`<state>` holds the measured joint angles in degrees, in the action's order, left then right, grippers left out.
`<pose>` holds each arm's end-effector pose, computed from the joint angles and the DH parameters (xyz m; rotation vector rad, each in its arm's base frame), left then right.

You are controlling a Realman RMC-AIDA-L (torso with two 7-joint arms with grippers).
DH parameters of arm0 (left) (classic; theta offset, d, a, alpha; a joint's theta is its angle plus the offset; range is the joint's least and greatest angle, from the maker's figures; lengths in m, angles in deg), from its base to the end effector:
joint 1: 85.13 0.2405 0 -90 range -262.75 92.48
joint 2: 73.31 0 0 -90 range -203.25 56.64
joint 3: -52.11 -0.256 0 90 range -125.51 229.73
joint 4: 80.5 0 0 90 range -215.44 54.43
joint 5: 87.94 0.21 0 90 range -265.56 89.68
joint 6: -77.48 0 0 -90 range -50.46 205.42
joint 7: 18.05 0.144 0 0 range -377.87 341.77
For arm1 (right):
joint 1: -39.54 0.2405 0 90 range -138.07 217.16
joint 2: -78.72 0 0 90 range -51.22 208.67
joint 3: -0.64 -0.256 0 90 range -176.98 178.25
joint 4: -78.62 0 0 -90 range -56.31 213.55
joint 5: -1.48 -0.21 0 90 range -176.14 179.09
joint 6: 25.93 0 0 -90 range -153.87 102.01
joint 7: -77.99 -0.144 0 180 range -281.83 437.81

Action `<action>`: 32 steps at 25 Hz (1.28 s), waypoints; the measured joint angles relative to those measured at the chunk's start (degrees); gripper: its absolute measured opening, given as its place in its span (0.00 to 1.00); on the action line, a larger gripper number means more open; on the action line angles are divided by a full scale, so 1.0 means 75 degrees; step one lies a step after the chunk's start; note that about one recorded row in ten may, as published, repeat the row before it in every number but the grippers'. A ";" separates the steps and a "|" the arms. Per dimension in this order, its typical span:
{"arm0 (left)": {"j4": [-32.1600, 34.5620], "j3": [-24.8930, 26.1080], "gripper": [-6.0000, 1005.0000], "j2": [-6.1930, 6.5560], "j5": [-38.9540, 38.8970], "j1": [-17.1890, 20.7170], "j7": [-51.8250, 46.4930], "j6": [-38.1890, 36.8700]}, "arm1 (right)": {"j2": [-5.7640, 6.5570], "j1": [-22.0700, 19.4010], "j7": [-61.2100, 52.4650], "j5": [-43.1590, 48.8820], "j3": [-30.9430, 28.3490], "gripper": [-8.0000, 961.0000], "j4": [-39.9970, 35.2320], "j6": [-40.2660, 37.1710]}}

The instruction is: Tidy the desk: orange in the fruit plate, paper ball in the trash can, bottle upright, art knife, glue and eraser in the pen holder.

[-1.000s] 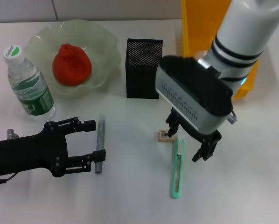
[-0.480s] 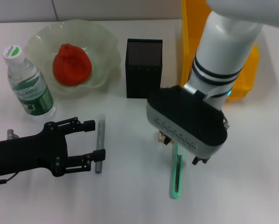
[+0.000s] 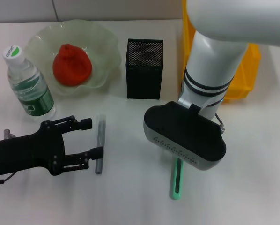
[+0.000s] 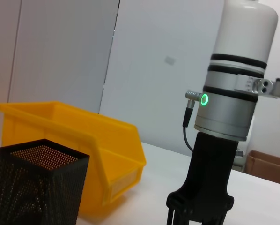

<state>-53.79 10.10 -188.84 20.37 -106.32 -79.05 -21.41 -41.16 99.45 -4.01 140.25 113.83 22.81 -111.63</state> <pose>-0.3033 0.2571 -0.0025 -2.7519 -0.5092 -0.8829 0.1056 0.3315 -0.1104 2.3263 1.2483 0.9184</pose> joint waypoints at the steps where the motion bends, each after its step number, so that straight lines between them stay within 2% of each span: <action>1: 0.0000 0.0003 0.80 0.0001 -0.0001 0.0001 0.0000 -0.0002 | 0.0000 0.0028 0.0000 0.0000 0.0104 0.56 0.0000 0.0054; 17: 0.0000 -0.0001 0.80 0.0018 0.0011 0.0001 0.0016 0.0002 | 0.0000 0.0063 0.0001 0.0001 0.0919 0.45 0.0043 0.0562; 27: 0.0000 -0.0001 0.80 0.0018 0.0003 0.0009 0.0013 0.0002 | 0.0000 0.0044 0.0014 0.0000 0.0990 0.41 0.0060 0.0608; 32: 0.0000 0.0003 0.80 0.0022 -0.0002 0.0012 0.0012 0.0002 | 0.0000 0.0024 0.0013 -0.0003 0.1079 0.36 0.0060 0.0683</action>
<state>-53.79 10.13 -188.68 20.36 -106.23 -78.96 -21.39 -41.16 99.63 -3.92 140.23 121.93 23.26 -106.51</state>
